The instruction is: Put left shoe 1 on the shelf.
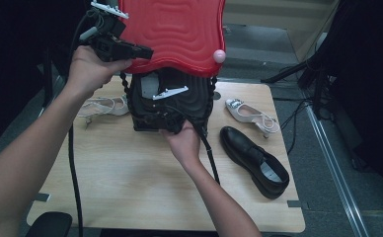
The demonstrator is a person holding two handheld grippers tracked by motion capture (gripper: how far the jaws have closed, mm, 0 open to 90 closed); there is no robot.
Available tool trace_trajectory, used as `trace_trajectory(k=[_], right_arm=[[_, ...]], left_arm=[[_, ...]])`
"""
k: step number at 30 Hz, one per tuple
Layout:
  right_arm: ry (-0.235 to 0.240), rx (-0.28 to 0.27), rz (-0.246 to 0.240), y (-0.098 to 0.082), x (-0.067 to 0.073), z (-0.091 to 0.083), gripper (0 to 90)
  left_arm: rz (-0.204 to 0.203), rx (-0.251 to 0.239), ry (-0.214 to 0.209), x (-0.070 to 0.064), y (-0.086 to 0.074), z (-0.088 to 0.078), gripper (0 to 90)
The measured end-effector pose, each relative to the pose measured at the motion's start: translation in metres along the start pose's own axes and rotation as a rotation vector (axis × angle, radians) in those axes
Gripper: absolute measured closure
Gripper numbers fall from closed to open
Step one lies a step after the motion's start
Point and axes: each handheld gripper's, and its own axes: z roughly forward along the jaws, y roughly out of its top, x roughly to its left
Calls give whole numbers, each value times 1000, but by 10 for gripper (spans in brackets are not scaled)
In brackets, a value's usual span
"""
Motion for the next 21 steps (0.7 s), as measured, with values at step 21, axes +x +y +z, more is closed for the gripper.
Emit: trace_trajectory(k=[21], right_arm=[[58,1,85,-74,-6,-37,714]], left_arm=[[23,1,-87,-46,-75,-19,590]])
